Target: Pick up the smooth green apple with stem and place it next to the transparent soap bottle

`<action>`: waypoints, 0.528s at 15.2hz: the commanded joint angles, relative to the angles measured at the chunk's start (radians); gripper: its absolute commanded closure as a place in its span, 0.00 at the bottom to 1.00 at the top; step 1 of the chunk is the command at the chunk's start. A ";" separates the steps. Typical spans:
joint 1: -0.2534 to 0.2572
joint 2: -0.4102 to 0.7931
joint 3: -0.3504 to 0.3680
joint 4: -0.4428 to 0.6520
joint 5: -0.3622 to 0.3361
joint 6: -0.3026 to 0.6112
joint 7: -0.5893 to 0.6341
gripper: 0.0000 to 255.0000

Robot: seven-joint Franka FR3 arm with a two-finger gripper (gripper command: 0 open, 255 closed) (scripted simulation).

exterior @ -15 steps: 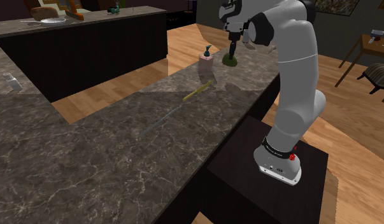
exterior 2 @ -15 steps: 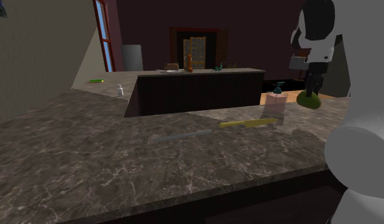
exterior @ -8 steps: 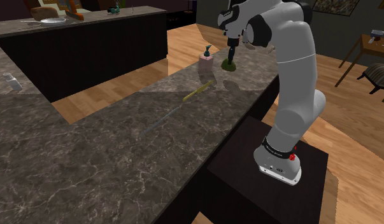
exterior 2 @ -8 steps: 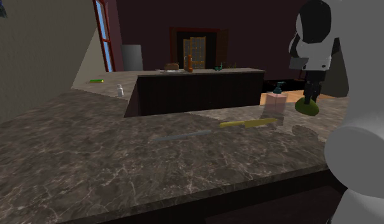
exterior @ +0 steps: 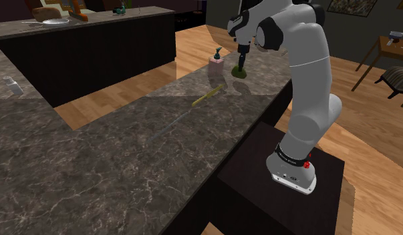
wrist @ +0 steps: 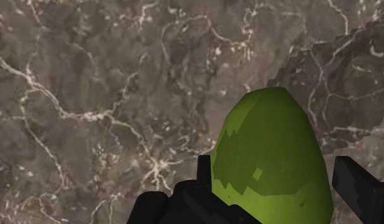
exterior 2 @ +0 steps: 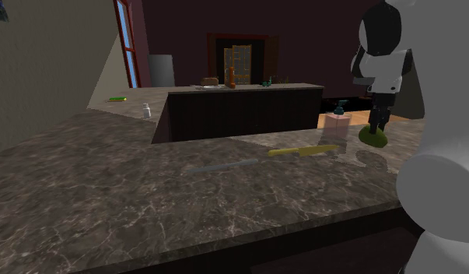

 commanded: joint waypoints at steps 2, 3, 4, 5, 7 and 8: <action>0.000 -0.001 0.000 -0.002 0.000 0.002 0.000 1.00; 0.000 -0.001 0.000 -0.002 0.000 0.002 0.000 1.00; 0.000 -0.001 0.000 -0.002 0.000 0.002 0.000 1.00; 0.000 -0.001 0.000 -0.002 0.000 0.002 0.000 0.00; 0.000 0.000 0.000 -0.002 0.000 0.001 0.000 0.00; 0.000 0.000 0.000 -0.002 0.000 0.001 0.000 0.00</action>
